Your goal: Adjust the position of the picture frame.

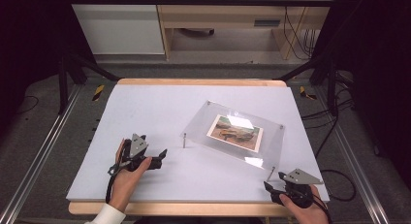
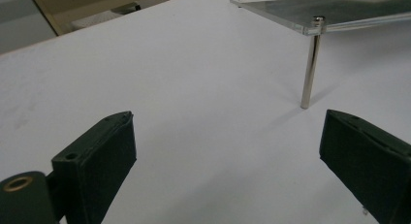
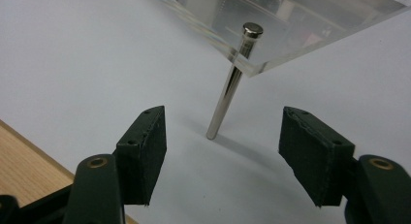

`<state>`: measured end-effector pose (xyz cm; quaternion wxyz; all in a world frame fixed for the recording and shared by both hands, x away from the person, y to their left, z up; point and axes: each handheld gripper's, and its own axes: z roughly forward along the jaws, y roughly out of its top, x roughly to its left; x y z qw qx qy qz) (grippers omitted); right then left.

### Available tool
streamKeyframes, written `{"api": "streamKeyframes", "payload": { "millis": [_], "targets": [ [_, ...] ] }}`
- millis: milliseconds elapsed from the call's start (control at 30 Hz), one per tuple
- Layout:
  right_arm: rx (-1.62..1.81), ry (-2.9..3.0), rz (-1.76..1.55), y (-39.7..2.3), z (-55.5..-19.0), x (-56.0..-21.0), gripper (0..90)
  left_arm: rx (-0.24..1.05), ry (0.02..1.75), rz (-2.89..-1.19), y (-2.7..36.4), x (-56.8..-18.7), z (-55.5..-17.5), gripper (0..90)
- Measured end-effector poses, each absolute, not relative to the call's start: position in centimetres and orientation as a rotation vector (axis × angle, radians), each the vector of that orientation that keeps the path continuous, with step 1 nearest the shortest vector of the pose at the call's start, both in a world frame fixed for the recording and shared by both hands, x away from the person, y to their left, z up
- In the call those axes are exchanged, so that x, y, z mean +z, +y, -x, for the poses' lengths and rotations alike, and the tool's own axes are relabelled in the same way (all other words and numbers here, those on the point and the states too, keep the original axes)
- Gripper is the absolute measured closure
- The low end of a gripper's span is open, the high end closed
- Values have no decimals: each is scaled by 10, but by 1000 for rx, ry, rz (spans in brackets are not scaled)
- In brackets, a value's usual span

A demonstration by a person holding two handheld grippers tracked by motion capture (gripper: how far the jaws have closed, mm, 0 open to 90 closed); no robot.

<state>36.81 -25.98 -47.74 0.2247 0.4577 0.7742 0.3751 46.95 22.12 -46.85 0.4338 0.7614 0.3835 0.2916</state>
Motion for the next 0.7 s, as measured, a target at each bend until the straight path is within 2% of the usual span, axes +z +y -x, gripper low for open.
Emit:
{"api": "streamKeyframes", "payload": {
  "millis": [200,333,433,600,633,700],
  "targets": [
    [1085,2106,-1293,-258,-368,-476,322,686,976,-1841,222,-466,-468,65],
    [1113,2066,-1336,-254,-371,-476,239,676,978,-1848,221,-466,-467,68],
    [1116,2060,-1354,-252,-373,-477,213,671,979,-1851,220,-466,-467,68],
    [1142,2052,-1373,-249,-376,-477,263,662,976,-1861,218,-466,-467,72],
    [1137,2052,-1367,-248,-378,-478,316,651,977,-1865,218,-466,-467,73],
    [1140,2047,-1374,-247,-379,-478,356,646,978,-1869,217,-466,-467,74]
  ]
}}
